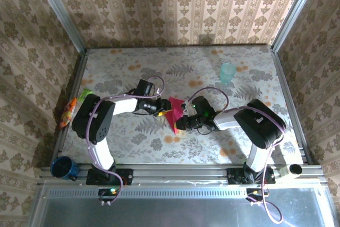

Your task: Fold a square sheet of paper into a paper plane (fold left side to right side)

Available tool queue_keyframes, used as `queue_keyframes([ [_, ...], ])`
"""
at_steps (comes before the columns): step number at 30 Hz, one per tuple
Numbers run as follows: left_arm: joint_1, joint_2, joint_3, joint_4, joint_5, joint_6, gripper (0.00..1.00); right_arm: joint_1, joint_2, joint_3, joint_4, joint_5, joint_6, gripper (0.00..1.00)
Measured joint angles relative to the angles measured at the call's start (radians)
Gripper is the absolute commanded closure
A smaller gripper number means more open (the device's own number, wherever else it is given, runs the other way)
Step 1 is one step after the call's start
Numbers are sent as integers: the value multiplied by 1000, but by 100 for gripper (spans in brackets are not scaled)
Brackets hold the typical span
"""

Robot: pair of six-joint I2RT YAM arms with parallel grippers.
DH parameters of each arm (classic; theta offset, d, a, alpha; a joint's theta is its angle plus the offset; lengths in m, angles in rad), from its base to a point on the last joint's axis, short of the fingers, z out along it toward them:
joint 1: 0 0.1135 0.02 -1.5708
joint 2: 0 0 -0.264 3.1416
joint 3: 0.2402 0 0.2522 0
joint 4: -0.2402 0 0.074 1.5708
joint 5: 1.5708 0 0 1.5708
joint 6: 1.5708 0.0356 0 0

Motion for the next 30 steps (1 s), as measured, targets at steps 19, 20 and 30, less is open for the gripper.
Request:
queue_keyframes([
  [19, -5, 13, 11, 13, -3, 2, 57, -18, 9, -43, 51, -4, 0, 100],
  [20, -5, 10, 11, 19, 0, -2, 57, -22, 7, -49, 60, -6, 0, 100],
  [30, 10, -103, -3, 69, 2, -32, 58, -59, -5, -126, 202, -50, 26, 100],
])
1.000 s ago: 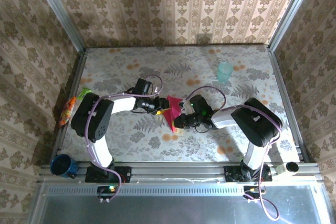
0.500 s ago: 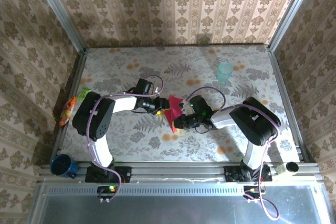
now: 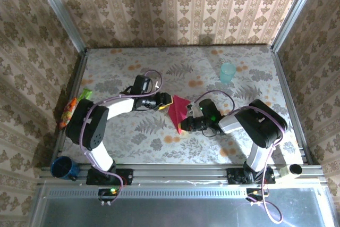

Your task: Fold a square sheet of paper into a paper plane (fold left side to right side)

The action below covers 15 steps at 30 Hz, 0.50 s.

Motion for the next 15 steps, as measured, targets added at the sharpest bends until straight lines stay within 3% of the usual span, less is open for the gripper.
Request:
queue_keyframes([
  [15, -24, 80, 18, 2, 25, -3, 59, -14, 1, -14, 135, -67, 27, 100],
])
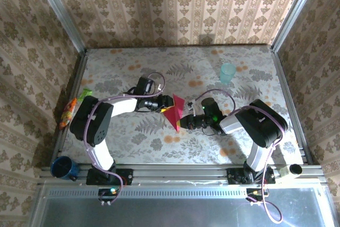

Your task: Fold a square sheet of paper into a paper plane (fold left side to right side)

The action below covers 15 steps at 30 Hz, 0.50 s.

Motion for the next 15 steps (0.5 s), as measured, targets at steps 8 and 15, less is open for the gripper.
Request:
queue_keyframes([
  [8, -6, 49, 14, 1, 0, 0, 58, -2, 23, 0, 0, -5, 0, 100],
  [15, -6, 73, 15, 12, -1, 0, 58, -2, 34, 0, 0, -8, -1, 100],
])
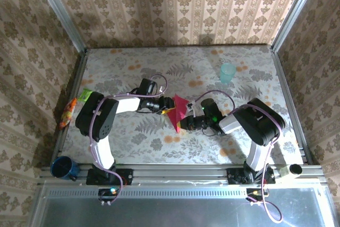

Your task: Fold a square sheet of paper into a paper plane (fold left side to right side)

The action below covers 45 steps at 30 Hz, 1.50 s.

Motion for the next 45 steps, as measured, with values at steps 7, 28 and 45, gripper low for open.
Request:
queue_keyframes([
  [7, -6, 21, 9, -5, -1, 1, 58, 0, 2, 0, -3, 0, -3, 100],
  [28, -37, 26, 67, -128, -76, 80, 57, -8, 0, -5, -35, 6, -8, 87],
  [45, -37, 26, 72, -141, -80, 83, 57, 26, -276, 111, -472, 201, -166, 47],
])
